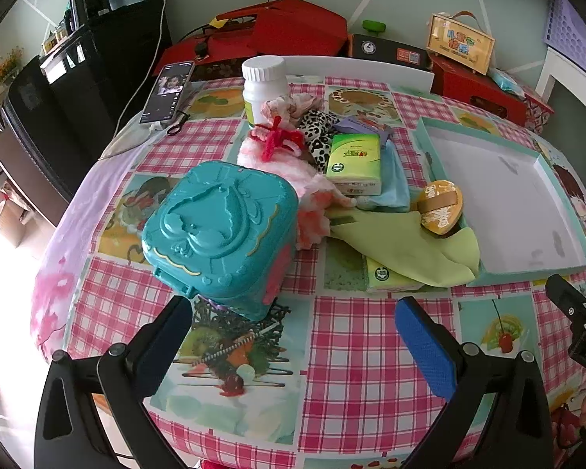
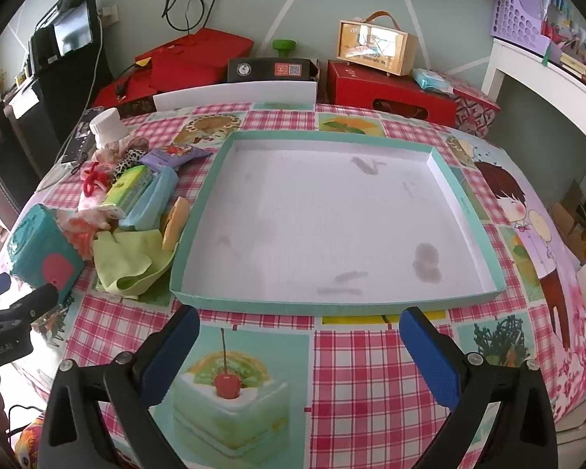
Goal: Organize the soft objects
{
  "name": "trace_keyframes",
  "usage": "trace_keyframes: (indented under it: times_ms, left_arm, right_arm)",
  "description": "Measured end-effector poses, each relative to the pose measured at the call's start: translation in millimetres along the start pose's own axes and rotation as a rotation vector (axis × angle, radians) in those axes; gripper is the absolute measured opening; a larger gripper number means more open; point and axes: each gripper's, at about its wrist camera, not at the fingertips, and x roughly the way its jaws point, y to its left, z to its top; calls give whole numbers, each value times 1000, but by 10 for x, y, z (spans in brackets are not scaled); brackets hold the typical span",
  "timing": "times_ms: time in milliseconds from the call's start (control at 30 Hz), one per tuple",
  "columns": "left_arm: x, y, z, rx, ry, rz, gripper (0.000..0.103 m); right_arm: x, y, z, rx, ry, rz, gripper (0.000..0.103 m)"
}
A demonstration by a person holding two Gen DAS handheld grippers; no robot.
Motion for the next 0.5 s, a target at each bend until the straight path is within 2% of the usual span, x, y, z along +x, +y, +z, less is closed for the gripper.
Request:
trace_keyframes:
  times_ms: [500]
  left_arm:
    - [5,3,-4,-2,-1,-4,103]
  right_arm:
    - [8,-4,-10,2,4,-1,103]
